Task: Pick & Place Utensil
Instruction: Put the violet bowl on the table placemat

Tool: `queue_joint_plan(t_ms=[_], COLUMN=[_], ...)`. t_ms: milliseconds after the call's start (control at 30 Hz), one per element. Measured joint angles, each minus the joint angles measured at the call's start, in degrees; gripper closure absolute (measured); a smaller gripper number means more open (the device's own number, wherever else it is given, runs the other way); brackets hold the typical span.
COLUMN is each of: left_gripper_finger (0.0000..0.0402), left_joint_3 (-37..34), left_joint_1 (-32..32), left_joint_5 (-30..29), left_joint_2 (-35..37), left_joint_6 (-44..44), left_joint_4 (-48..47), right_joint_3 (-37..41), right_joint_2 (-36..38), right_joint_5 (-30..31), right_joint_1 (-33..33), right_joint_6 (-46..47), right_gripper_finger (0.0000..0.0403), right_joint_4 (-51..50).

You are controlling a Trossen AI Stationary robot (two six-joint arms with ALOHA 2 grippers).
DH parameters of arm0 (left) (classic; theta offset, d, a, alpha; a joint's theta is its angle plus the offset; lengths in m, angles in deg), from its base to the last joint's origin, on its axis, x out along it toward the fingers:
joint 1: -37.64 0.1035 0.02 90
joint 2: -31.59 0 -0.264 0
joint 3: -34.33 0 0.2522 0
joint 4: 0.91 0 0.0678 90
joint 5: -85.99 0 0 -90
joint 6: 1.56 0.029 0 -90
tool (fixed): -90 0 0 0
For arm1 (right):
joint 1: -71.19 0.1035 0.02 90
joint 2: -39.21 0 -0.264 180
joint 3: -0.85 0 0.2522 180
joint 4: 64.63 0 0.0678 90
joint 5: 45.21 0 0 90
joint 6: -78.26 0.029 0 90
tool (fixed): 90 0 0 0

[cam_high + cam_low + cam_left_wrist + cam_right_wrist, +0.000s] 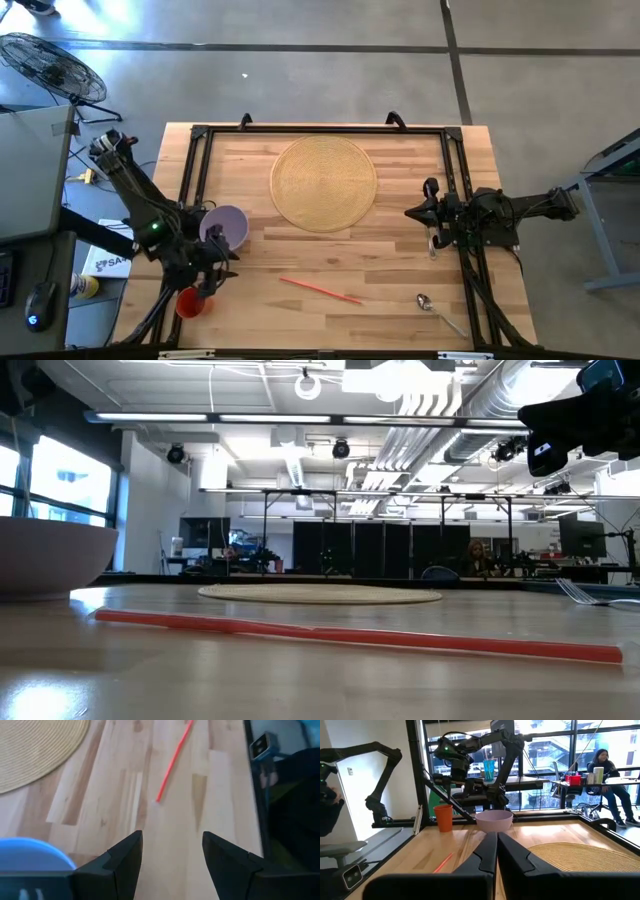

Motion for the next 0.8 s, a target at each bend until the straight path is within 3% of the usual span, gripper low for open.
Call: queue_joint_plan(t_ms=[500,800], left_gripper_finger=[0.0193,0.0134], left_joint_3=[0.00,0.00], left_joint_1=[0.04,0.07], left_joint_5=[-5.05,-6.23], left_joint_2=[0.02,-4.02], left_joint_6=[-2.83,-9.86], left_joint_4=[-6.69,-13.53], right_joint_3=[0.00,0.00], right_joint_2=[0.02,0.02], right_joint_5=[0.00,0.00], right_joint_1=[-0.02,-0.02], right_joint_6=[0.00,0.00], right_gripper_finger=[0.0400,0.0396], right_joint_4=[-0.22,-0.22])
